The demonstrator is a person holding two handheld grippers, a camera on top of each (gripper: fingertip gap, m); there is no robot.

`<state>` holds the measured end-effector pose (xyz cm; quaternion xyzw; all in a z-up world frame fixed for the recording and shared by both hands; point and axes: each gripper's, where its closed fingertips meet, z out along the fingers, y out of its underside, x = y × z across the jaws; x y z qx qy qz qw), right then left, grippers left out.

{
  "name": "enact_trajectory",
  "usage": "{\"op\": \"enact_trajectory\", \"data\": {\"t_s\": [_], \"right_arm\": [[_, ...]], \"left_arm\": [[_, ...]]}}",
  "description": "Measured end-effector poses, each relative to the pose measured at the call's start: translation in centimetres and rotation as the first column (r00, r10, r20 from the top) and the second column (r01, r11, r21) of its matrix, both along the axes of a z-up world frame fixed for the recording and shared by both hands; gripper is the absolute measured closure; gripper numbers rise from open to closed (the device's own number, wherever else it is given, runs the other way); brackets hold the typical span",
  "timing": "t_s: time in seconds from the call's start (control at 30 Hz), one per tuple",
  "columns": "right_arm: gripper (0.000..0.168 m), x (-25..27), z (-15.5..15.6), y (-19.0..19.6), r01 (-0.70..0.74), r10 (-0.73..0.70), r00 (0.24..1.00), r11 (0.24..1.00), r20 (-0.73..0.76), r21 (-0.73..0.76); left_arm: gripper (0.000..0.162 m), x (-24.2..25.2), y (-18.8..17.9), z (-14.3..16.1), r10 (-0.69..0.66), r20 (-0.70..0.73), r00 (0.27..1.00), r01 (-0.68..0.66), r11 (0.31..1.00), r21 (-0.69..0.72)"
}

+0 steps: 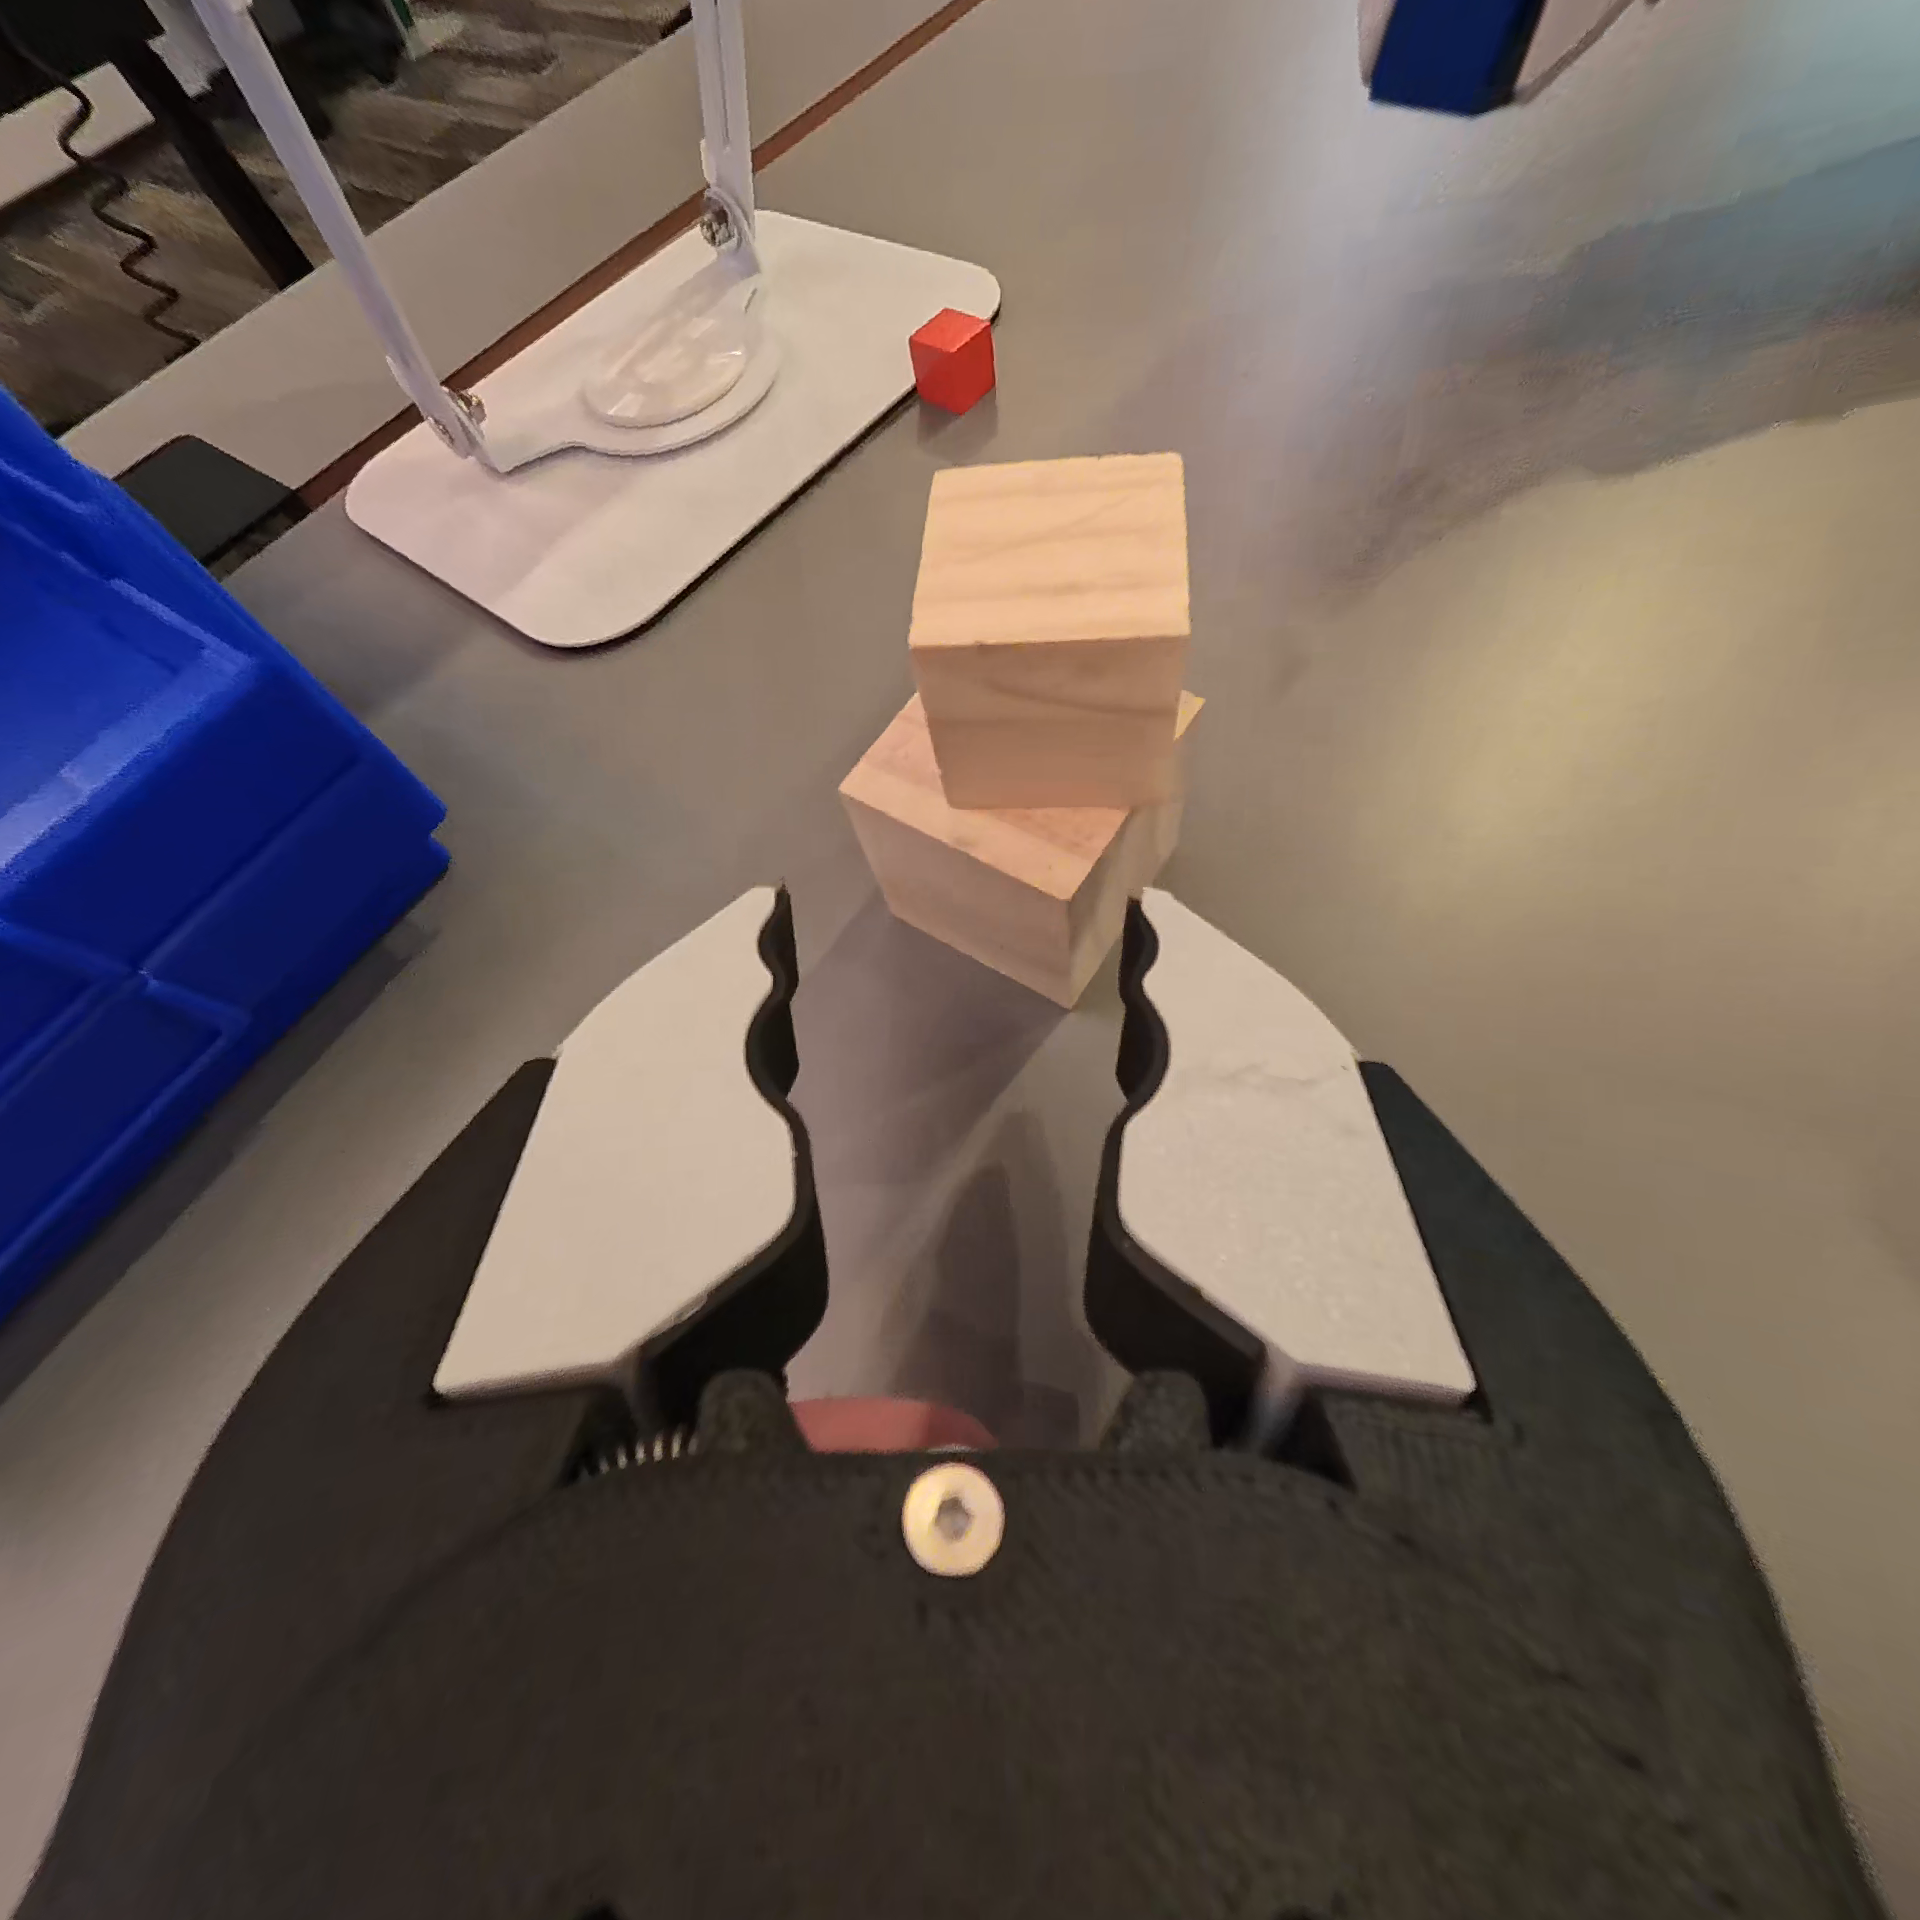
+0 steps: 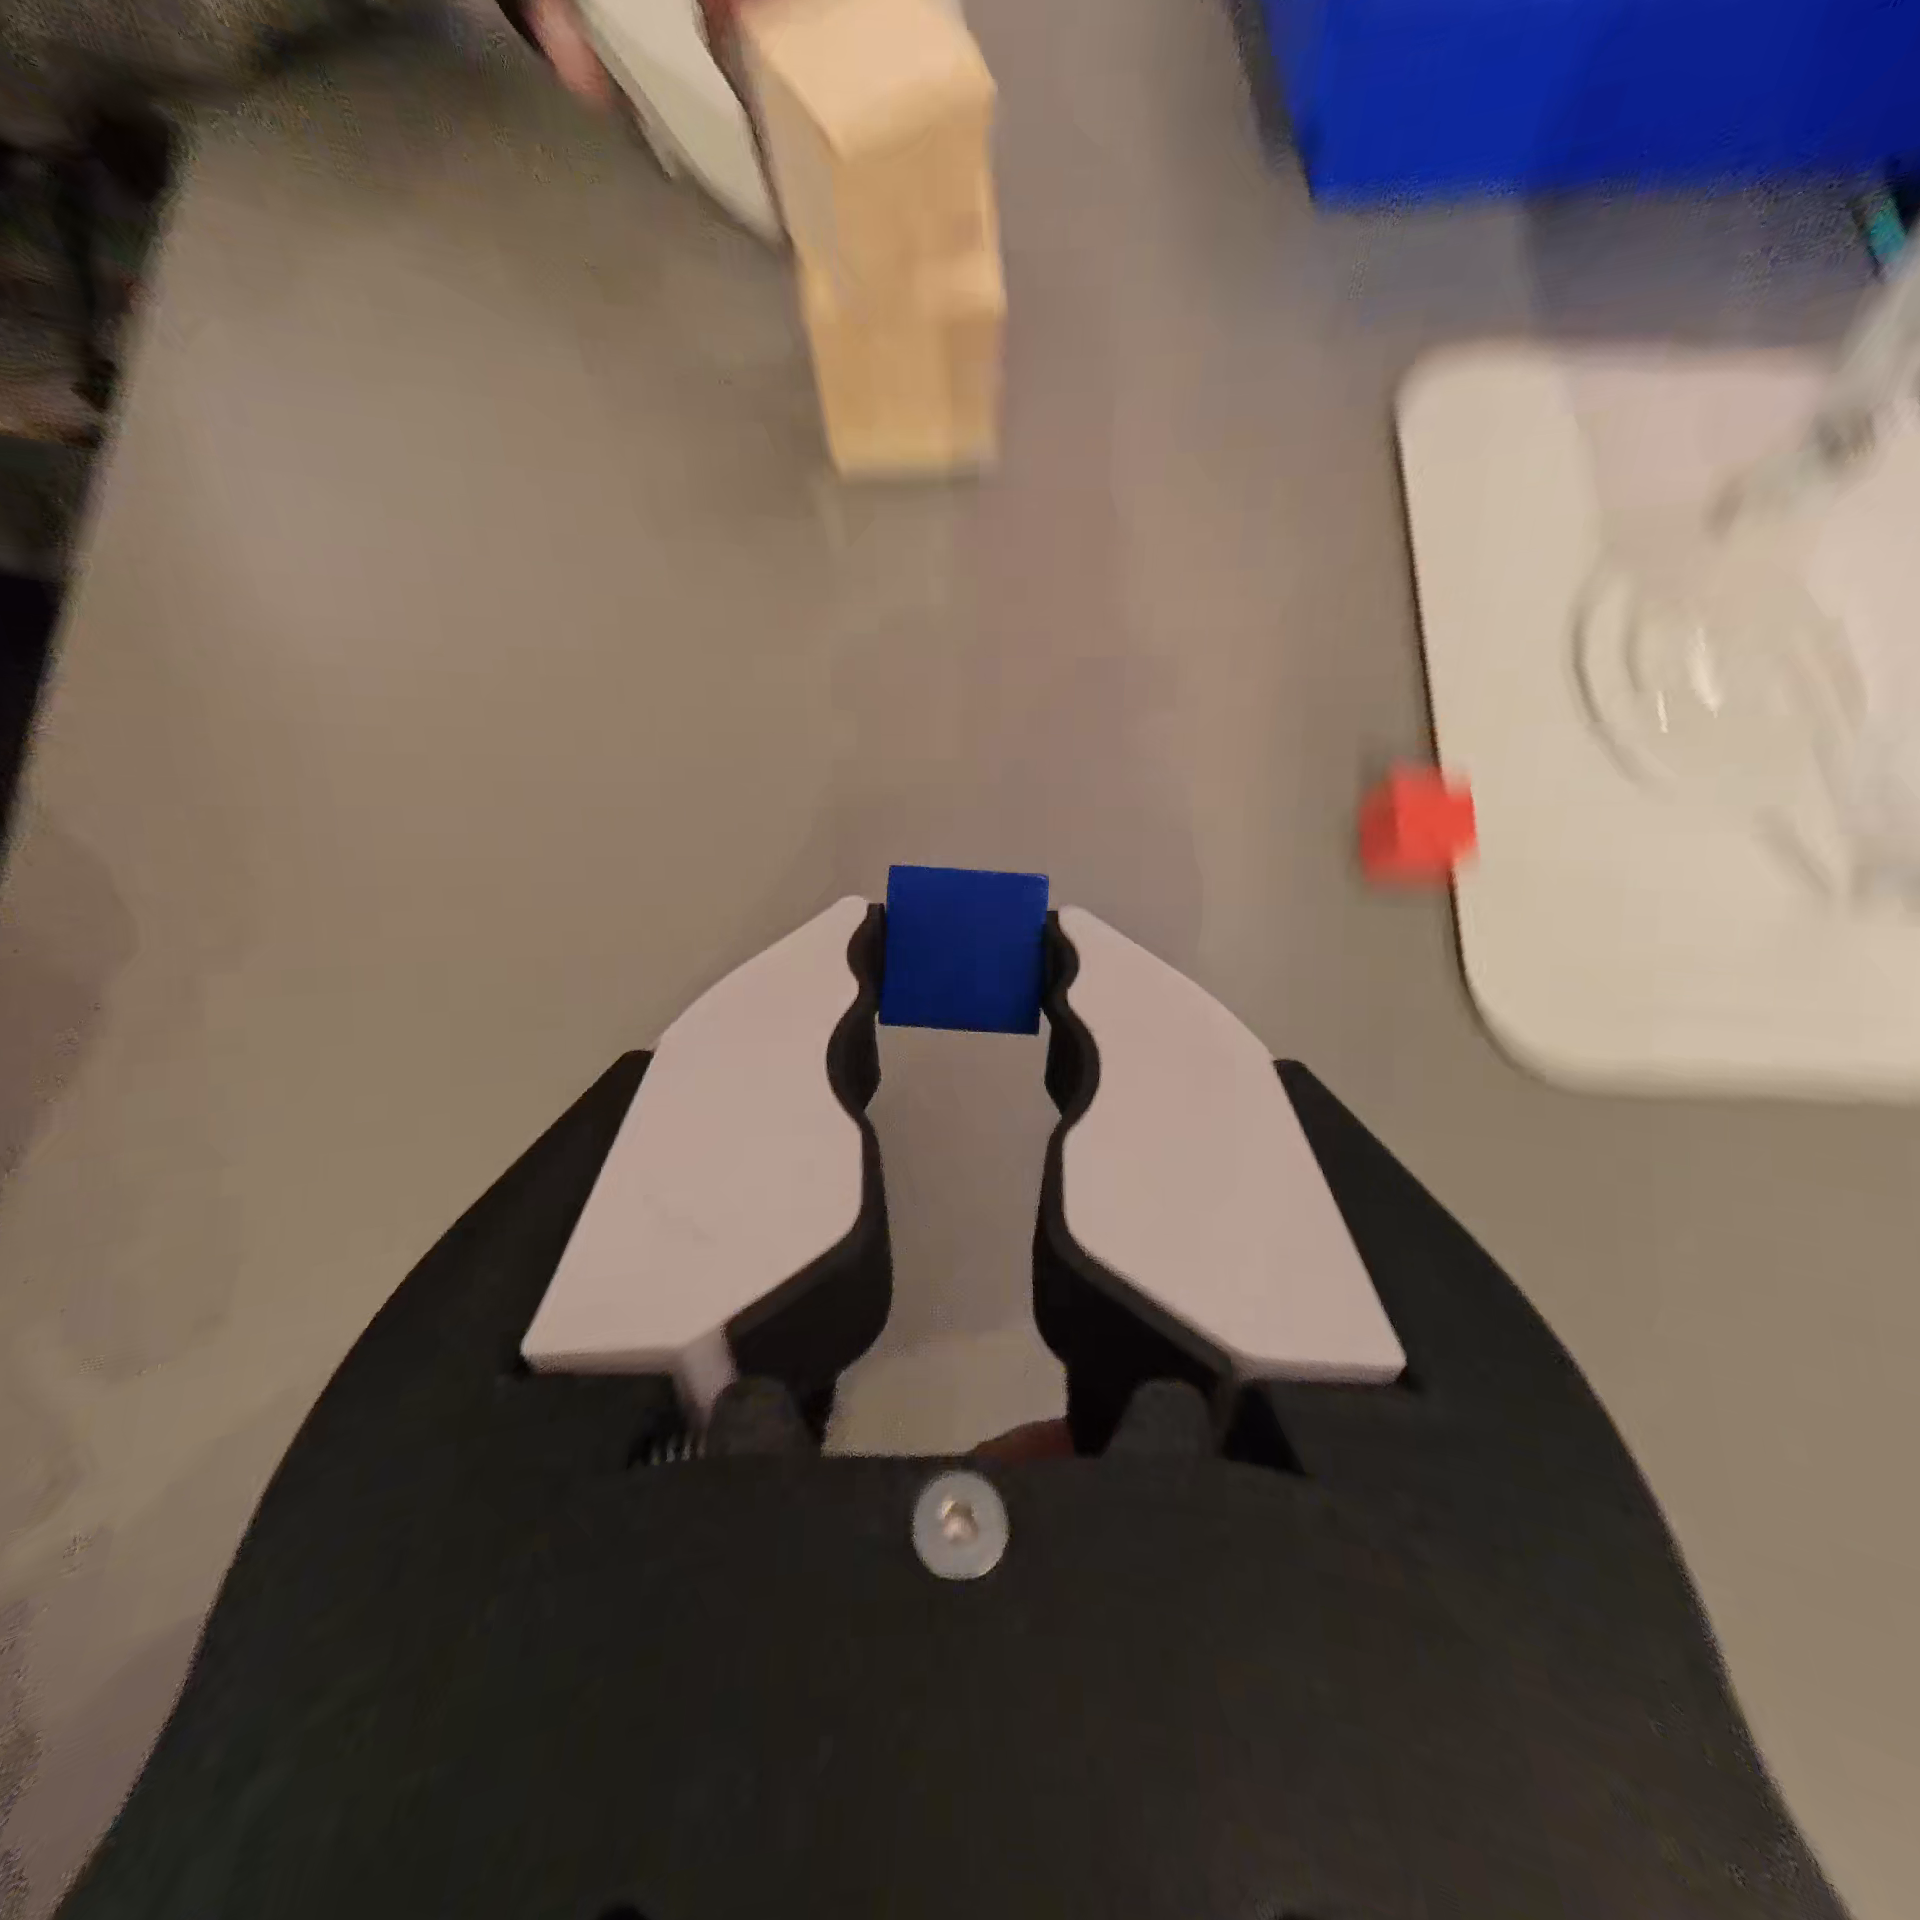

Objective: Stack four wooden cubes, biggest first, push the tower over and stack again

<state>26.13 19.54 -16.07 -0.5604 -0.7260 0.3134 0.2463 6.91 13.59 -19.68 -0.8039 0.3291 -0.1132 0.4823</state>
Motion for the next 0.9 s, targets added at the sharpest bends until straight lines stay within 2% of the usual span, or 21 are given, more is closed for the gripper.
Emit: {"op": "enact_trajectory", "data": {"t_s": [0.1, 0.17, 0.3, 0.43, 0.5, 0.6, 0.67, 0.8, 0.9], "right_arm": [[0.14, -6.8, 2.6, -2.9, -0.132, 0.133, 0.991, 0.99, -0.025, 0.053], [0.14, -10.7, 3.2, -4.1, -0.193, 0.193, 0.981, 0.978, 0.0, 0.076], [0.14, -15.4, 2.1, -5.3, -0.259, 0.253, 0.964, 0.963, 0.082, 0.079], [0.138, -17.1, 1.2, -5.7, -0.262, 0.255, 0.96, 0.964, 0.115, 0.051], [0.11, -16.7, 1.4, -5.0, -0.233, 0.222, 0.968, 0.968, 0.118, 0.092], [0.116, -14.3, 3.4, -2.7, -0.153, 0.149, 0.988, 0.98, 0.043, 0.124], [0.118, -11.4, 3.7, 0.6, -0.049, 0.046, 0.999, 0.985, 0.021, 0.167], [0.124, -4.8, 0.6, 8.6, 0.184, -0.203, 0.978, 0.948, 0.047, 0.258], [0.118, -3.5, -2.4, 10.9, 0.252, -0.266, 0.963, 0.941, 0.033, 0.224]], "left_arm": [[0.104, 0.0, 0.1, -0.3, 0.003, -0.009, 1.0, -0.003, 1.0, 0.014], [0.104, -0.1, 0.1, -0.3, 0.007, -0.013, 1.0, -0.006, 1.0, 0.014], [0.106, 0.0, 0.1, -0.2, 0.003, -0.009, 1.0, -0.003, 1.0, 0.02], [0.106, 0.1, 0.0, -0.3, -0.008, -0.009, 1.0, 0.008, 1.0, 0.015], [0.106, 0.2, 0.0, -0.3, -0.015, -0.009, 1.0, 0.015, 1.0, 0.01], [0.106, 0.2, -0.1, -0.2, -0.019, 0.002, 1.0, 0.019, 1.0, 0.009], [0.106, 0.1, -0.1, -0.2, -0.017, 0.01, 1.0, 0.017, 1.0, 0.009], [0.106, 0.2, 0.0, -0.3, -0.018, 0.002, 1.0, 0.018, 1.0, 0.0], [0.106, 0.2, 0.0, -0.6, -0.019, -0.012, 1.0, 0.019, 1.0, -0.008]]}}
